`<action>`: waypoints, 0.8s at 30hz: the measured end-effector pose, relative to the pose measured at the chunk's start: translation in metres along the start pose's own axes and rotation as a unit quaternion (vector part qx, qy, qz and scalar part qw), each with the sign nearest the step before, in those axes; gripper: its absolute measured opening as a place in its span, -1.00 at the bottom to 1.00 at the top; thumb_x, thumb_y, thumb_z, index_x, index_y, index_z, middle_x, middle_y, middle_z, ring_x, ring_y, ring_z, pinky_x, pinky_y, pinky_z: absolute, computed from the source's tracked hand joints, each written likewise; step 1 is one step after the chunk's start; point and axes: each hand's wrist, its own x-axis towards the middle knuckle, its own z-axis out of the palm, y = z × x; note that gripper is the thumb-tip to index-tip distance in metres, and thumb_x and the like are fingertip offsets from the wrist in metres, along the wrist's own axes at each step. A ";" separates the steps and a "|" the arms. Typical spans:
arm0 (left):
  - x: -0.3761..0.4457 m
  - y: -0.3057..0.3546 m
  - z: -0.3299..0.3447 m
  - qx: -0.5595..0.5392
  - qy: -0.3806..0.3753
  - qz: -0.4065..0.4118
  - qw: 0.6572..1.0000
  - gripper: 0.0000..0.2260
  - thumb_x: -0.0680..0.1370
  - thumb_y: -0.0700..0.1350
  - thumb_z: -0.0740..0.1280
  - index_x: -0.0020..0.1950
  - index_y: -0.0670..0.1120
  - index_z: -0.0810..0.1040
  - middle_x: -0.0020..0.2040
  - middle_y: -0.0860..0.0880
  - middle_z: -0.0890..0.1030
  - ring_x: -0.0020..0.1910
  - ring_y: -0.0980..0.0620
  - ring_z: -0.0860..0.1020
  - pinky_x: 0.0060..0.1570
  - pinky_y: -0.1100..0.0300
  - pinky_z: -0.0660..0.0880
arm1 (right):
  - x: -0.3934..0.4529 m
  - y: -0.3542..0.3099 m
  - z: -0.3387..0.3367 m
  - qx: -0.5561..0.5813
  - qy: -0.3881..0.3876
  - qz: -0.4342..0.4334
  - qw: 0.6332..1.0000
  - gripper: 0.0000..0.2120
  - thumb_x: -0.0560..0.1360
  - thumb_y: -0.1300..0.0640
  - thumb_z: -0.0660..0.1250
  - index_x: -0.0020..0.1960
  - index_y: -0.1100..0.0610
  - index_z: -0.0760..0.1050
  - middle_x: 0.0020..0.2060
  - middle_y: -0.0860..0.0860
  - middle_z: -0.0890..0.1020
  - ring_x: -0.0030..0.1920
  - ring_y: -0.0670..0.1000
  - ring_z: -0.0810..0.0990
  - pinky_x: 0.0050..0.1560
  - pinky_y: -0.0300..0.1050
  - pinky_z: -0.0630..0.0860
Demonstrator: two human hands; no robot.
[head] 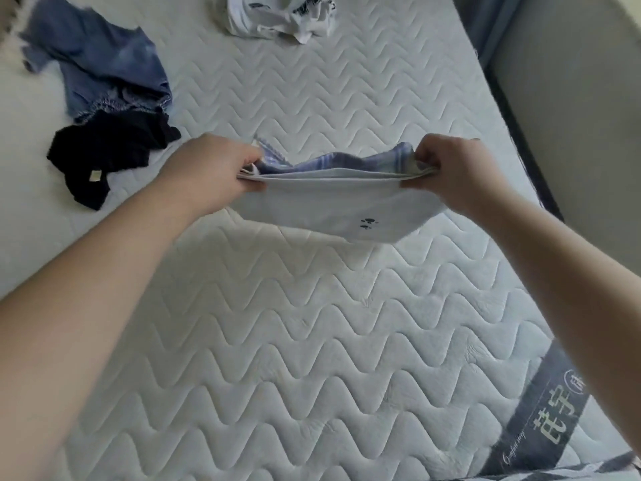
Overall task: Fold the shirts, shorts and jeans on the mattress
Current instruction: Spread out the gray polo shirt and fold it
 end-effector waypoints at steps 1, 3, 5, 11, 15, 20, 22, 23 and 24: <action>-0.003 0.000 0.000 0.013 0.017 0.008 1.000 -0.79 0.49 0.04 0.46 0.11 0.06 0.65 -0.27 -0.11 0.58 -0.19 -0.21 0.53 -0.31 0.15 0.22 | -0.003 -0.002 0.000 -0.007 0.011 -0.011 1.000 -0.75 0.38 0.12 0.51 -0.15 -0.01 0.43 -0.36 -0.03 0.49 -0.26 0.13 0.45 -0.34 -0.12 0.24; -0.011 0.000 0.014 0.028 0.041 0.027 0.998 -0.75 0.50 -0.04 0.43 0.17 0.10 0.63 -0.15 -0.21 0.64 -0.13 -0.28 0.59 -0.28 0.11 0.28 | -0.012 -0.001 0.011 -0.039 0.039 -0.042 0.998 -0.83 0.40 0.20 0.47 -0.11 0.06 0.49 -0.40 -0.01 0.46 -0.31 0.19 0.48 -0.36 -0.12 0.21; -0.022 -0.003 0.042 0.030 0.053 0.033 0.998 -0.69 0.48 -0.13 0.39 0.21 0.09 0.60 -0.12 -0.23 0.65 -0.15 -0.30 0.60 -0.26 0.06 0.36 | -0.025 0.010 0.033 -0.075 0.062 -0.063 0.993 -0.83 0.42 0.18 0.48 -0.04 0.17 0.53 -0.37 0.14 0.56 -0.32 0.26 0.54 -0.34 -0.08 0.27; -0.101 0.020 0.175 0.022 0.082 0.108 0.991 -0.70 0.43 -0.24 0.15 -0.01 -0.20 0.64 -0.14 -0.19 0.69 -0.27 -0.16 0.66 -0.39 0.06 0.55 | -0.111 0.050 0.135 -0.108 0.078 -0.082 0.988 -0.83 0.32 0.32 0.49 -0.20 0.21 0.51 -0.44 0.16 0.56 -0.43 0.22 0.55 -0.34 -0.06 0.45; -0.171 0.042 0.271 -0.015 -0.009 0.074 0.997 -0.63 0.43 -0.21 0.13 0.06 -0.23 0.66 0.06 -0.19 0.69 -0.05 -0.13 0.69 -0.18 0.05 0.62 | -0.186 0.080 0.200 -0.091 -0.029 -0.014 0.995 -0.82 0.30 0.33 0.50 -0.20 0.21 0.51 -0.39 0.15 0.60 -0.37 0.22 0.60 -0.32 -0.03 0.49; -0.220 0.054 0.326 -0.072 -0.187 -0.038 0.979 -0.39 0.50 -0.07 0.35 0.54 -0.10 0.28 0.57 -0.11 0.21 0.54 -0.12 0.21 0.49 -0.07 0.19 | -0.251 0.101 0.247 -0.110 -0.210 0.045 0.970 -0.46 0.49 0.24 0.32 0.46 0.17 0.35 0.46 0.03 0.39 0.51 0.06 0.28 0.50 0.02 0.15; -0.223 0.058 0.325 -0.110 -0.147 -0.056 0.981 -0.36 0.48 -0.03 0.43 0.52 -0.15 0.32 0.54 -0.16 0.27 0.48 -0.18 0.32 0.43 -0.12 0.28 | -0.263 0.101 0.251 -0.098 -0.205 0.060 0.972 -0.35 0.51 0.19 0.29 0.56 0.12 0.17 0.55 -0.02 0.23 0.57 -0.02 0.10 0.55 -0.03 -0.04; -0.221 0.058 0.323 -0.127 -0.123 -0.068 0.982 -0.35 0.48 -0.03 0.45 0.50 -0.18 0.34 0.51 -0.19 0.32 0.43 -0.21 0.38 0.38 -0.12 0.35 | -0.265 0.100 0.250 -0.074 -0.191 0.074 0.976 -0.34 0.51 0.18 0.30 0.56 0.11 0.17 0.54 -0.01 0.24 0.56 -0.01 0.12 0.55 -0.03 -0.02; -0.217 0.058 0.320 -0.146 -0.102 -0.085 0.980 -0.35 0.48 -0.03 0.47 0.49 -0.21 0.35 0.48 -0.21 0.35 0.39 -0.23 0.42 0.34 -0.11 0.39 | -0.264 0.097 0.248 -0.035 -0.174 0.093 0.980 -0.36 0.52 0.16 0.33 0.54 0.12 0.20 0.51 0.02 0.30 0.53 0.02 0.20 0.52 -0.03 0.06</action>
